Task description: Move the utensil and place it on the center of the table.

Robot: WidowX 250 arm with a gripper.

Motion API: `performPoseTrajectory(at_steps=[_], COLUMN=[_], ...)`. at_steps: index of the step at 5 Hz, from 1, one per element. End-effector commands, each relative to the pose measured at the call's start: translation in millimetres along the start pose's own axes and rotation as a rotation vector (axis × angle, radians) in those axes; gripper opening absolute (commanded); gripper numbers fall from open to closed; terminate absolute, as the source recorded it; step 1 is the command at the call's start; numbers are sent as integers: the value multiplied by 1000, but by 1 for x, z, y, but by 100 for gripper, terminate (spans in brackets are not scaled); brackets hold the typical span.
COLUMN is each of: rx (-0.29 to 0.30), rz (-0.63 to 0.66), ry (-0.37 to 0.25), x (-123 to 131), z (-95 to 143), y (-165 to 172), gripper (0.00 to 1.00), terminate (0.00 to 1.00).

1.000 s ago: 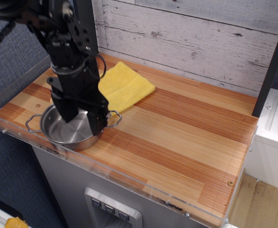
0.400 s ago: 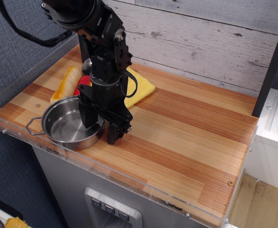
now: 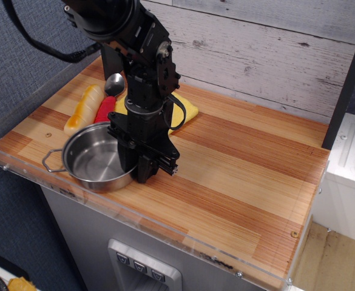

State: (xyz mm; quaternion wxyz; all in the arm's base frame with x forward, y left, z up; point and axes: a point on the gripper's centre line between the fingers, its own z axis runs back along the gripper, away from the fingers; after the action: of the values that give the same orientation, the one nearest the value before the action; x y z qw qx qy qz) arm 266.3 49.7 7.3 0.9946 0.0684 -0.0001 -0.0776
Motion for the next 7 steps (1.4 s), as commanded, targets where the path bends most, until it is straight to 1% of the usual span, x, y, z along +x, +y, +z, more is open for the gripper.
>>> performPoseTrajectory(at_steps=[1,2,3,4,5,6,7], rx=[9,2,-6,-23,-25,-40,-86], rz=[16,16,19,24,45,34,-44], ry=[-53,-93,-191,-310,-414,-451,-450], x=[2,5,17,25,43,48,61], z=[13,22,49,80,105,110,103], y=[3,4,3,2,-8,-10,-31], gripper=[0,0,0,0,0,0,0], terminate=[0,0,0,0,0,0,0])
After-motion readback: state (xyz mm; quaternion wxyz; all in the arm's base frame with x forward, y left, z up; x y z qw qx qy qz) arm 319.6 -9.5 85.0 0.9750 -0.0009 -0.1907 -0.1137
